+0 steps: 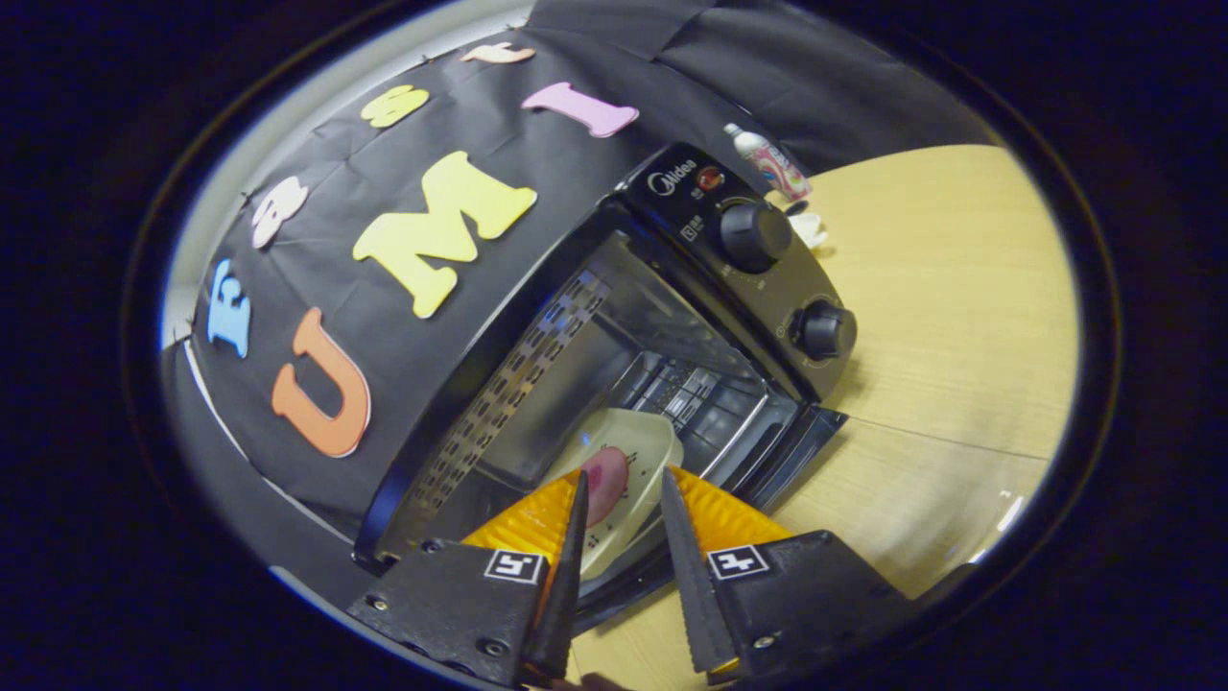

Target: Open the electric oven with the left hand, put the food in, and close the electric oven.

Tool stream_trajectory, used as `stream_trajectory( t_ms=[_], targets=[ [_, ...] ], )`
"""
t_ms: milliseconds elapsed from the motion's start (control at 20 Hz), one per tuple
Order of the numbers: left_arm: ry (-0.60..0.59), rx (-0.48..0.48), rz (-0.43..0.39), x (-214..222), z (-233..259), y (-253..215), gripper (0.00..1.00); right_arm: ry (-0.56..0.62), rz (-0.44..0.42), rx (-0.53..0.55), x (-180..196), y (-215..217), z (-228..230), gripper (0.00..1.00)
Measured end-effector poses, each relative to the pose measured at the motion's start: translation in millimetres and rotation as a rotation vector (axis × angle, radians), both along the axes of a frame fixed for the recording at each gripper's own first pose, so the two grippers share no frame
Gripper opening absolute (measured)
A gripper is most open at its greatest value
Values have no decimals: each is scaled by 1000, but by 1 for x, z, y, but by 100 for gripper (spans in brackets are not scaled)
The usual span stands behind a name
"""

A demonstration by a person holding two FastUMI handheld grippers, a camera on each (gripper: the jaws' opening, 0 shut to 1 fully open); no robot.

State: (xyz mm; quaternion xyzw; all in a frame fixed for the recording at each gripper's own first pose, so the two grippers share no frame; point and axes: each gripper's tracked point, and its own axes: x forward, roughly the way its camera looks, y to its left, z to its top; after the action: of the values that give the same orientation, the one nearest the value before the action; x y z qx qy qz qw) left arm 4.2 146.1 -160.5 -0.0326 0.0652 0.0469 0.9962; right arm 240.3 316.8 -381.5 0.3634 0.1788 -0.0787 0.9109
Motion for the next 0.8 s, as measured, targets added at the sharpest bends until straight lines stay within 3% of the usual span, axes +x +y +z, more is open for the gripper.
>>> stream_trajectory(
  t_ms=[50,100,150,250,300,450,500,550,600,800],
  targets=[
    [0,-1,2,-1,1,0,93,-11,15,-40,-4,0,3,51],
    [-1,-3,4,-3,0,-1,93,-19,27,-93,-10,-1,6,46],
    [-1,-4,5,-5,-1,-1,93,-34,47,-136,-14,-1,11,46],
    [3,-11,8,-8,-2,-1,93,-57,100,-197,-25,4,20,69],
    [11,-13,10,-10,-6,0,93,-66,123,-218,-31,4,24,74],
    [23,-19,18,-14,-11,4,93,-90,186,-274,-50,3,41,79],
    [33,-22,13,-15,-14,3,93,-99,206,-300,-56,1,47,87],
    [37,-26,16,-16,-16,5,93,-110,220,-327,-61,-4,55,82],
    [44,-29,19,-15,-19,9,93,-125,237,-354,-66,-10,63,92],
    [81,-54,21,-8,-36,9,93,-169,292,-467,-82,-39,92,94]
  ],
)
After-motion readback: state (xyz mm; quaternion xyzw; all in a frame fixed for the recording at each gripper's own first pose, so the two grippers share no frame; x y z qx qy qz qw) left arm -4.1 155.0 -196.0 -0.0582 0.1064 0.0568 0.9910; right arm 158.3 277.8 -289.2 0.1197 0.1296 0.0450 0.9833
